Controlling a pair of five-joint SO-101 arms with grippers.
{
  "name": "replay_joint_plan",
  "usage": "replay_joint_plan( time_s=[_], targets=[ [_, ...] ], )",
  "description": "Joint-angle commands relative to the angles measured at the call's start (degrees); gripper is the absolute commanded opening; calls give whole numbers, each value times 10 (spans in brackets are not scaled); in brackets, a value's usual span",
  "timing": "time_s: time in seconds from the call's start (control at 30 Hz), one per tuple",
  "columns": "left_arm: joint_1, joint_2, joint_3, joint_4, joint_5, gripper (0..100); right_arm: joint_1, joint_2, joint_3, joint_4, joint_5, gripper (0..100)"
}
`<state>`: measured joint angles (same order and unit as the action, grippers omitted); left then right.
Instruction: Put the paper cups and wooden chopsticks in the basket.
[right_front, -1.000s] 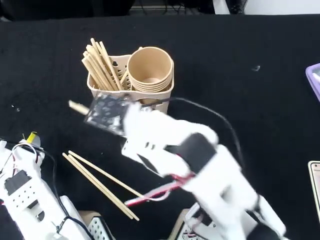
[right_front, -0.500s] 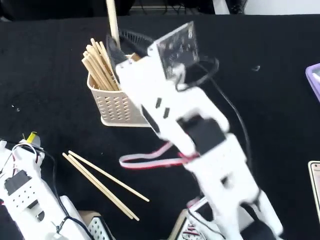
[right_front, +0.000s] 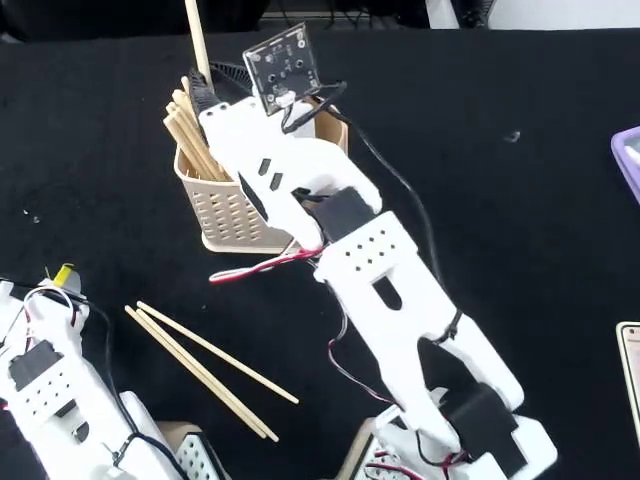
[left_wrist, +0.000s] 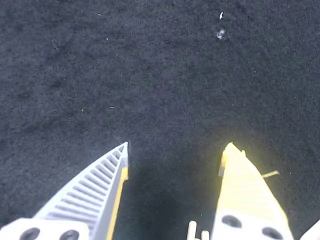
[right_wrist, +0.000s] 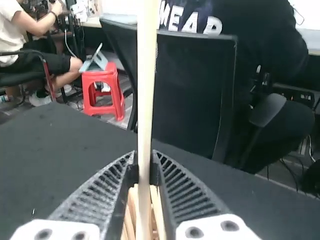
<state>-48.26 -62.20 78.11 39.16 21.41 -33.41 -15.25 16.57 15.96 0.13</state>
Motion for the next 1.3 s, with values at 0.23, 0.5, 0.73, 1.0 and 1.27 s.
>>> replay_joint_plan(
  time_s=[0.23,0.5,0.73,1.0,1.27],
  targets=[
    [4,-9,-7,-2,-4,292,10,-98,-34,165,-4,257],
    [4,-9,-7,-2,-4,292,-80,-298,124,431,-3,206],
    [5,-8,-7,-3,-4,292,-261,-374,451,352,-4,210],
    [5,-7,-7,-3,-4,292,-368,-262,554,137,-7,210],
    [2,-7,-7,-3,-4,292,-389,-56,456,109,-7,253]
  ],
)
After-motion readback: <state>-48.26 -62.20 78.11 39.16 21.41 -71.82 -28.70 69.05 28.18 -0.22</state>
